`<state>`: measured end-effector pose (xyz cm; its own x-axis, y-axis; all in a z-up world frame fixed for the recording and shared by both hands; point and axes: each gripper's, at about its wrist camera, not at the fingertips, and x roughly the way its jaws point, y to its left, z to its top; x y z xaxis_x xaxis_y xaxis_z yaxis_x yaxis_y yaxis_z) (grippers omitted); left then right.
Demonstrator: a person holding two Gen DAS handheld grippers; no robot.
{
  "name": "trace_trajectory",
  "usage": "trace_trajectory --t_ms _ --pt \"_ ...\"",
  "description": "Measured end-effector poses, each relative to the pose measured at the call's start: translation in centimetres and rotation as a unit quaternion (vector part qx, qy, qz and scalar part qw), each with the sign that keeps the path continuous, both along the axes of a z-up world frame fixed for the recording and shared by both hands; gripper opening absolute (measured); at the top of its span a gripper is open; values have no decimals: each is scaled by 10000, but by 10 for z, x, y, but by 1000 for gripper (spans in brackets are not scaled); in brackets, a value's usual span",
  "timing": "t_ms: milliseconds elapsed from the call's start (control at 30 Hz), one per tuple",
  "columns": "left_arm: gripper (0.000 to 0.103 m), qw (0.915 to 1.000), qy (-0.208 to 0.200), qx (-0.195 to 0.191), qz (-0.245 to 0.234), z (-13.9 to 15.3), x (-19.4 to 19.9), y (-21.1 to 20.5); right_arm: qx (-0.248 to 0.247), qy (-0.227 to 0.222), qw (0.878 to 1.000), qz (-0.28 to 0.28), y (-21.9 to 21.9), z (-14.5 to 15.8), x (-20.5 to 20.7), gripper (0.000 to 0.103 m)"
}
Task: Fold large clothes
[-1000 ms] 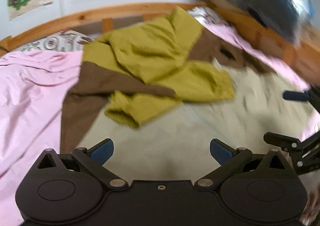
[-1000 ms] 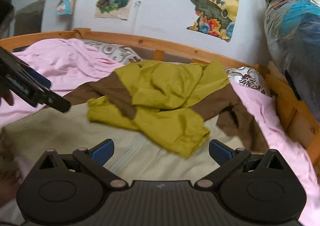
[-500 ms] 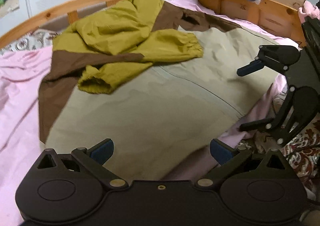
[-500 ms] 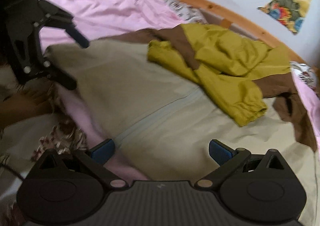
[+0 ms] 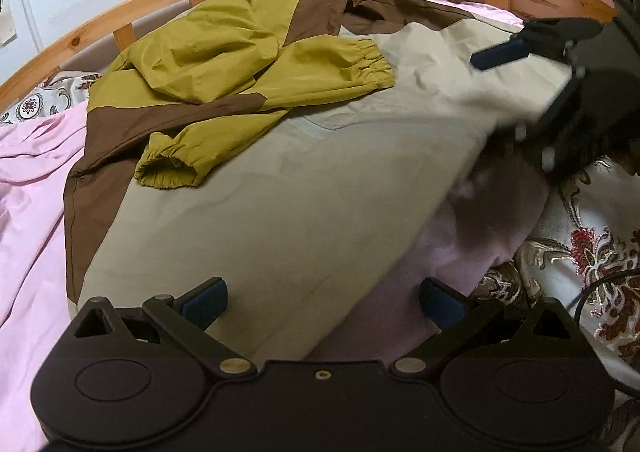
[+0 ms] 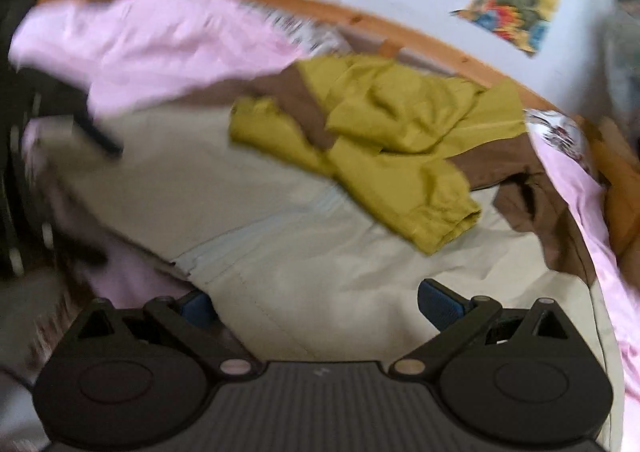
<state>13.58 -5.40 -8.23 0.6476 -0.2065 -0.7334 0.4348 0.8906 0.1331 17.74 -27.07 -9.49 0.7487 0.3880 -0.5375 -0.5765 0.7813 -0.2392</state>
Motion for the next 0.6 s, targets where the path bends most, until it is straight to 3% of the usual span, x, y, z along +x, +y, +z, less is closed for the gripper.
trace_trajectory --t_ms 100,200,400,600 --pt "102 9999 -50 61 110 1 3 0 648 -5 9975 -268 -16 10 8 103" --pt "99 9992 -188 135 330 3 6 2 997 12 9939 -478 -26 14 17 103" --pt "86 9952 -372 217 882 11 11 20 1211 -246 9888 -836 -33 18 20 102" --pt "82 9865 -823 480 1330 28 19 49 1459 -503 9798 -1269 -43 23 21 102"
